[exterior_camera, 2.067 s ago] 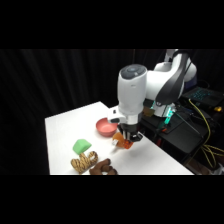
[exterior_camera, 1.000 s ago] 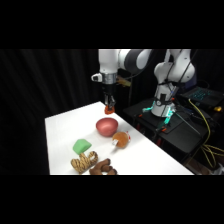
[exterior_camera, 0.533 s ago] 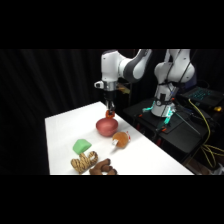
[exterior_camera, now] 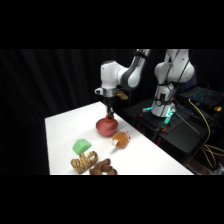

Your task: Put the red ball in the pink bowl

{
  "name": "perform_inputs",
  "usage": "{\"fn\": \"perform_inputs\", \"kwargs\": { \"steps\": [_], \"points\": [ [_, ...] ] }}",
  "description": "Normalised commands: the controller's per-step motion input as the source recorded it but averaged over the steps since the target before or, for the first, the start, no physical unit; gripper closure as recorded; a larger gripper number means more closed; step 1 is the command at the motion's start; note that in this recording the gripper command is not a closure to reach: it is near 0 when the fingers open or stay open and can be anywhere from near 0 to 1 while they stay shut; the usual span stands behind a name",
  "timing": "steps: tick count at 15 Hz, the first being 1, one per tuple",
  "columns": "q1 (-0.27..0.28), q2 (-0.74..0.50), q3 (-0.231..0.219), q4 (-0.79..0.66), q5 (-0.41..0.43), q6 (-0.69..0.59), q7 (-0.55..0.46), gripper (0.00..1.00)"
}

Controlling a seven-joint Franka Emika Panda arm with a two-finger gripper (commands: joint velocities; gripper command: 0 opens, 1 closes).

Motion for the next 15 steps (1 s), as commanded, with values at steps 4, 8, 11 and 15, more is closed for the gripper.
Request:
{"fn": "perform_inputs", "kwargs": {
  "steps": [4, 8, 11, 15],
  "points": [
    [-0.002, 0.00, 0.034, 0.16, 0.132, -0.10, -0.19, 0.00],
    [0.022, 0.04, 0.021, 0.24, 0.042, -0.19, -0.09, 0.00],
    [0.027, -0.05, 0.002, 0.31, -0.051, -0.42, -0.01, 0.00],
    [0.059, -0.32, 0.034, 0.33, -0.097, -0.72, 0.04, 0.00]
  ]
}}
